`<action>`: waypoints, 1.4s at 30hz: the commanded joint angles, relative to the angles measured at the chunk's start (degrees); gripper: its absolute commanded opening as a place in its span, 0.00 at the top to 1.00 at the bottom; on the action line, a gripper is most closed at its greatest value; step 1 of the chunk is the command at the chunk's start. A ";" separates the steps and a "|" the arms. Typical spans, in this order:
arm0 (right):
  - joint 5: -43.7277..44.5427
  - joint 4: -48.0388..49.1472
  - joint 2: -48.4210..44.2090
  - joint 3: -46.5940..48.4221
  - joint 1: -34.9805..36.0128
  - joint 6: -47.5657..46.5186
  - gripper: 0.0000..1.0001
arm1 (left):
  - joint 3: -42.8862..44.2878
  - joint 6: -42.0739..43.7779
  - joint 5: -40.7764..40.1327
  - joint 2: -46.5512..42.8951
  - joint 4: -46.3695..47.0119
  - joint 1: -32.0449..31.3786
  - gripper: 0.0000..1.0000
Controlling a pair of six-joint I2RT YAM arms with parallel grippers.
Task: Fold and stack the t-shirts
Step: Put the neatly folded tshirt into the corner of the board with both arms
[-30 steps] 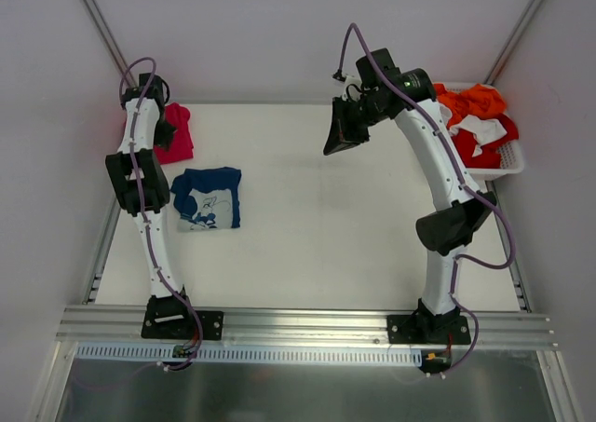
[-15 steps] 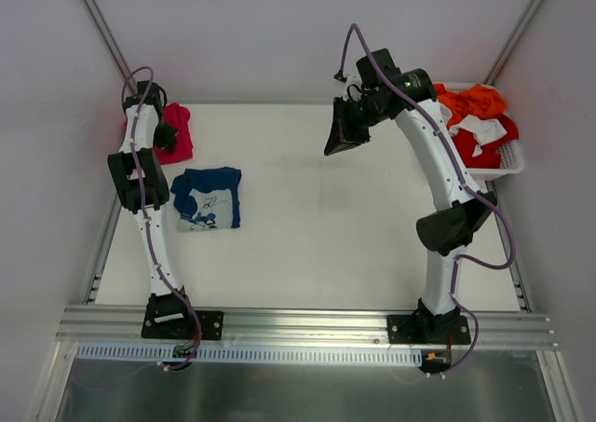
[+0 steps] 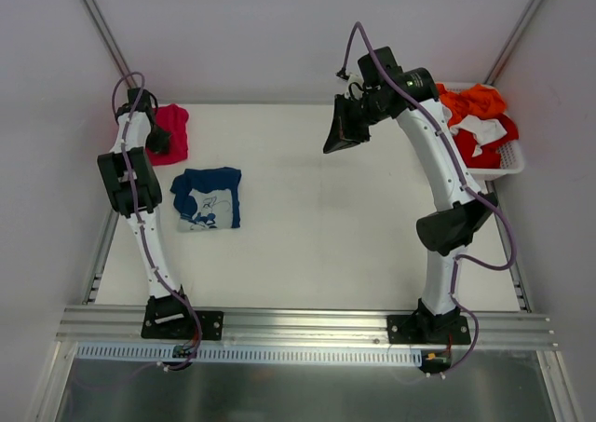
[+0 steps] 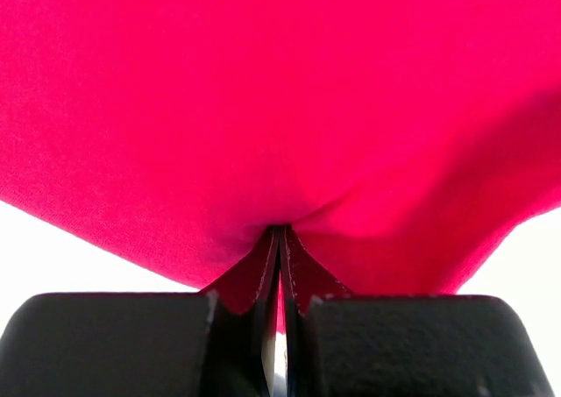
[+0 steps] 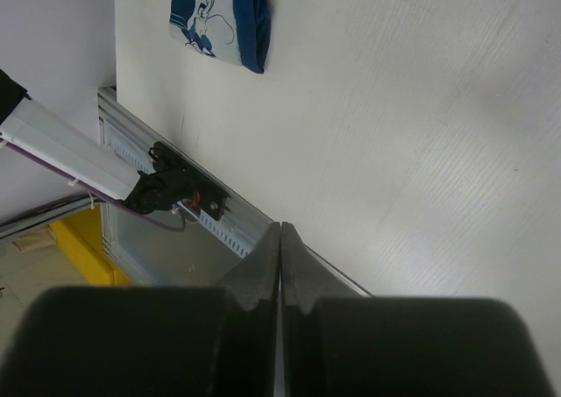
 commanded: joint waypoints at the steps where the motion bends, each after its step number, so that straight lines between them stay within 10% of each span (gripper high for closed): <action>1: -1.87 -3.93 -0.44 1.03 -0.24 2.28 0.99 | -6.61 3.16 -2.13 -1.42 -6.27 0.56 1.00; 33: -4.33 3.10 -0.27 -5.83 0.90 -1.76 0.95 | -30.00 3.86 -6.78 -27.77 -6.18 -4.44 1.00; 34: -4.42 3.19 0.95 -5.75 0.99 -1.94 0.89 | -29.65 4.29 -6.79 -28.92 -6.18 -4.98 0.93; 36: -5.56 3.28 2.10 -5.40 0.99 -2.46 0.52 | -29.47 4.39 -6.09 -31.47 -6.36 -5.77 0.36; 38: -6.87 4.33 3.50 -5.22 0.99 -2.99 0.37 | -29.73 4.47 -6.87 -35.69 -6.36 -6.65 0.07; 42: -9.69 7.49 5.62 -5.74 1.16 -3.61 0.16 | -31.30 6.14 -9.77 -43.50 -6.45 -9.11 0.01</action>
